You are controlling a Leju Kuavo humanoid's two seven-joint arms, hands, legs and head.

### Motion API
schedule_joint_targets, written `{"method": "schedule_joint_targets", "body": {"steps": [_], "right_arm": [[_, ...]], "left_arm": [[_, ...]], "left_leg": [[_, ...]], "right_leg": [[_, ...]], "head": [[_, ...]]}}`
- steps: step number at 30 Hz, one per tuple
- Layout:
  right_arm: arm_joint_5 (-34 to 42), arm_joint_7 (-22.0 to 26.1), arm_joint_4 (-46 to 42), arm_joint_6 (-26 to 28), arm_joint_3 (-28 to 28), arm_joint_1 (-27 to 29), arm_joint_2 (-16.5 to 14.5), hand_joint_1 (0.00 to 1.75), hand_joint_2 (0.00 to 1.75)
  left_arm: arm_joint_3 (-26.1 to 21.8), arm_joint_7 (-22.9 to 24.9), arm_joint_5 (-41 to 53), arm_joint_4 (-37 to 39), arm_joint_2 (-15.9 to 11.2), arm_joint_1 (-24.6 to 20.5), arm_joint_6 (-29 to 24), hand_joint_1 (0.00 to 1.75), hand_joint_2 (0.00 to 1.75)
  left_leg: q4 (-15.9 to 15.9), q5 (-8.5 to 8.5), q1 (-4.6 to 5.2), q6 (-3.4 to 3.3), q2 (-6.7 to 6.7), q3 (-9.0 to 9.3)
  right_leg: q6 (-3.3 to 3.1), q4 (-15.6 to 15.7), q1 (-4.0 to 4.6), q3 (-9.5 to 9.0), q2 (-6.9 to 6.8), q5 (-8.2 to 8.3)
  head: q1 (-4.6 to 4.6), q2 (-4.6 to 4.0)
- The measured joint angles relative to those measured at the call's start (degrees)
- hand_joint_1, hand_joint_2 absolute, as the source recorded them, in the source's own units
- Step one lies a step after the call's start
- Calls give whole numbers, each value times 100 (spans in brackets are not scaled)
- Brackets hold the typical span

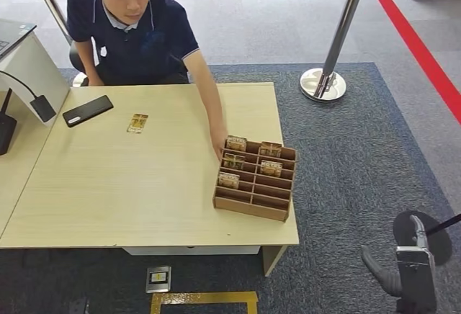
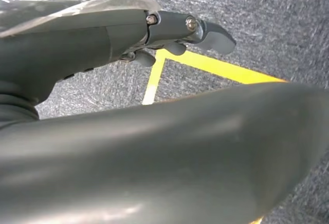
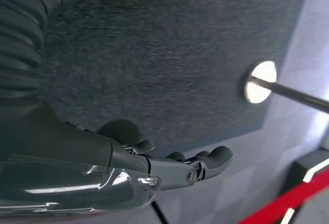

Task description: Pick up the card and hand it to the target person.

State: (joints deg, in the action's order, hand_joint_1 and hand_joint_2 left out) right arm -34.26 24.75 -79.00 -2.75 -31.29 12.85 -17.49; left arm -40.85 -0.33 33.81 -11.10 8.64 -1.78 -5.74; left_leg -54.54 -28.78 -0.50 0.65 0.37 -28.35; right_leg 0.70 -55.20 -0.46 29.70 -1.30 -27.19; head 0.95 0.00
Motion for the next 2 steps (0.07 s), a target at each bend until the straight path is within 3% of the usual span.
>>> {"method": "schedule_joint_targets", "body": {"steps": [2], "right_arm": [[-189, -200, 535, 11, -403, -204, -2, 0, 175]], "left_arm": [[-34, -9, -5, 0, 4, -12, -6, 0, 0]], "left_leg": [[0, 0, -3, 0, 5, 3]], "right_leg": [[-2, 2, 1, 1, 0, 2]], "head": [[0, 0]]}}
